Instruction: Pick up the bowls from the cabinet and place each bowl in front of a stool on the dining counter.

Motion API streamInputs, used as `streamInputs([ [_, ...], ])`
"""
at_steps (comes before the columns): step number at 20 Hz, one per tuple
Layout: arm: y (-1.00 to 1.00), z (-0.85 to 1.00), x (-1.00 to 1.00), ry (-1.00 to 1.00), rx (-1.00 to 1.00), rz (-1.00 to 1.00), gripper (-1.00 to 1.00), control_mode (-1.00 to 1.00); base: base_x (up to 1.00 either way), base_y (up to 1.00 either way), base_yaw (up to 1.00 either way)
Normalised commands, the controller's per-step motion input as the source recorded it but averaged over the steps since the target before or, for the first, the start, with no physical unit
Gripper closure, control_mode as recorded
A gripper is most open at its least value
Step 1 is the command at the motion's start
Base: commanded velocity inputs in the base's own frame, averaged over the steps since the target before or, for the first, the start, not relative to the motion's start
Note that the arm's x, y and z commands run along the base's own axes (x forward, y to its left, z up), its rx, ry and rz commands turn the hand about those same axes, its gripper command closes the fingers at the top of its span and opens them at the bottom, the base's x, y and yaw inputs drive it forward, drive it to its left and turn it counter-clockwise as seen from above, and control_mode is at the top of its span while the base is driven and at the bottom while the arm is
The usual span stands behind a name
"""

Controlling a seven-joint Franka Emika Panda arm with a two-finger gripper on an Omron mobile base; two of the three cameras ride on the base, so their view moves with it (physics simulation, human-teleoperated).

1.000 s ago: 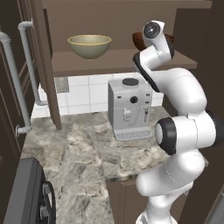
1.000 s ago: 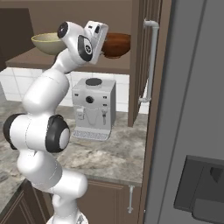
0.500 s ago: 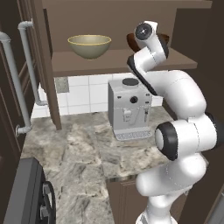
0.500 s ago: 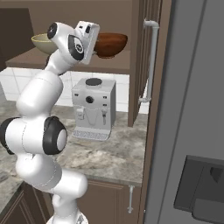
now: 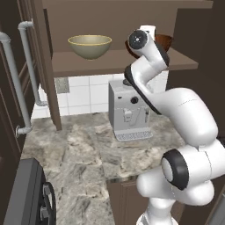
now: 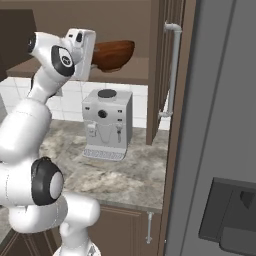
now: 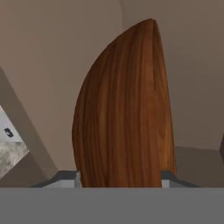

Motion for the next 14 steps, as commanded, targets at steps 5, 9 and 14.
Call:
streamInputs([
  [5, 0.13, 0.0, -0.98, 0.0, -0.05, 0.0, 1.0, -1.0, 0.0, 0.0, 0.0],
  [9, 0.33, 0.0, -0.89, 0.0, 0.01, 0.0, 1.0, -1.0, 0.0, 0.0, 0.0],
  [14, 0.3, 0.0, -0.91, 0.0, 0.05, 0.0, 1.0, -1.0, 0.0, 0.0, 0.0],
])
